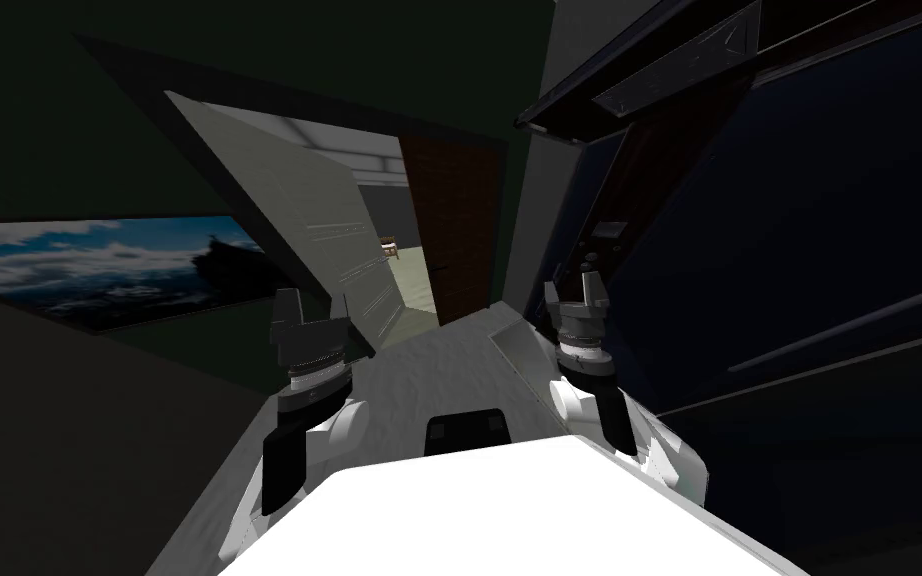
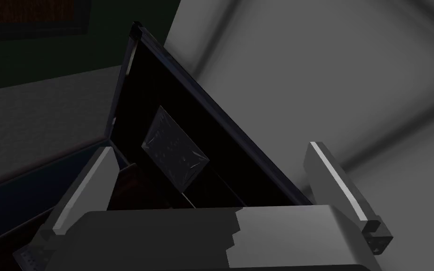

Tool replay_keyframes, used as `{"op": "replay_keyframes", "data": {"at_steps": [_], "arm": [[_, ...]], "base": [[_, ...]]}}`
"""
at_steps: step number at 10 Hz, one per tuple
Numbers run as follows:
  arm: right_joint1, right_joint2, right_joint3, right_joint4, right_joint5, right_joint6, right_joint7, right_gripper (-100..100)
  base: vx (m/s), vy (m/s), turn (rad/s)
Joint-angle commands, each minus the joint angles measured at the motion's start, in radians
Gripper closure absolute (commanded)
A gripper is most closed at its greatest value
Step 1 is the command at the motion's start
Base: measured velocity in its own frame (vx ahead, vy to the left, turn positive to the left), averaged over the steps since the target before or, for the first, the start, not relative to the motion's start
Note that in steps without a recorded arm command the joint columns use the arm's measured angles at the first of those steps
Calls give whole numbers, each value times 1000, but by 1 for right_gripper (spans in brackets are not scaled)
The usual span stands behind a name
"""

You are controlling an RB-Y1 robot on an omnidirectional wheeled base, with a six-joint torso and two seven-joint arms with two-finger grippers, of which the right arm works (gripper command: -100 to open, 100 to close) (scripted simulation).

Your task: Push the door open

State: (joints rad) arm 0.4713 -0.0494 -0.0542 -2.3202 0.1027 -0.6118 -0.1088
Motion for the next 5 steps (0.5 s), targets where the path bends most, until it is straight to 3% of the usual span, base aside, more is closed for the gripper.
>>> {"op": "replay_keyframes", "data": {"at_steps": [1, 5], "arm": [[-13, -3, 16, 21, -1, 5, -4, -100], [-50, -11, 62, 79, -3, 18, -15, -100]], "base": [[32, 40, -85], [189, 20, -68]]}}
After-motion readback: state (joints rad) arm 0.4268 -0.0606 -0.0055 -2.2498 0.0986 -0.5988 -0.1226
